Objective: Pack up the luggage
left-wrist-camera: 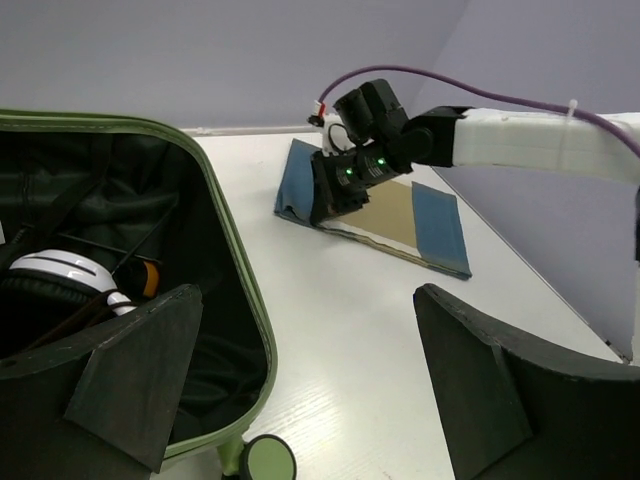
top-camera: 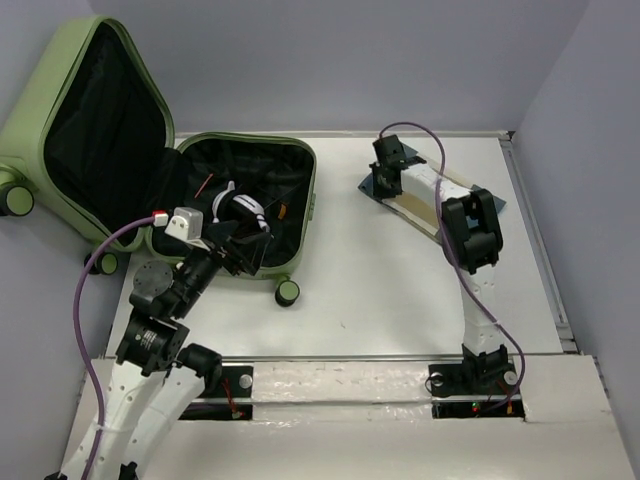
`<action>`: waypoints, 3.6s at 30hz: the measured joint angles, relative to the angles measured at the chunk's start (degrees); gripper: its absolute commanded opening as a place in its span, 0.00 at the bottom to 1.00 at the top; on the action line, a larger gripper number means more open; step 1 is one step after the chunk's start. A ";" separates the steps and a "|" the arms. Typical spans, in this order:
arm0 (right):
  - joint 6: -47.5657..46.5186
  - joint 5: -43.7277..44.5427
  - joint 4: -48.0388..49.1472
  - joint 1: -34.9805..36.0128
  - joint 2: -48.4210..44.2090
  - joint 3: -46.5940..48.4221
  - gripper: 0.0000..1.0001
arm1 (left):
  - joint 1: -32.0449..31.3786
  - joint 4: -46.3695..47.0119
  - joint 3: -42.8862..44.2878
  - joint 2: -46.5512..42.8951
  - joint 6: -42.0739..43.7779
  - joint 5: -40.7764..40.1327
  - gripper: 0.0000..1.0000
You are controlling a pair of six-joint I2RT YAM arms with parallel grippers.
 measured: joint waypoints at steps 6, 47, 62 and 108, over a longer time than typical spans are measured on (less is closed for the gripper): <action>2.93 -3.85 8.31 0.74 -15.43 -25.31 0.11 | 0.22 0.04 0.00 0.87 -0.31 0.68 0.99; 6.75 -17.07 16.17 -36.92 -28.33 -44.33 0.49 | -28.02 9.66 5.75 36.92 -10.40 -16.28 0.99; 9.42 -14.97 16.74 -35.60 -32.52 -51.15 0.07 | -28.85 1.31 34.38 74.90 -2.45 -26.75 0.99; 14.58 -14.58 20.96 -35.23 -56.02 -70.36 0.07 | -20.55 -3.13 65.09 109.57 -1.25 -17.14 0.06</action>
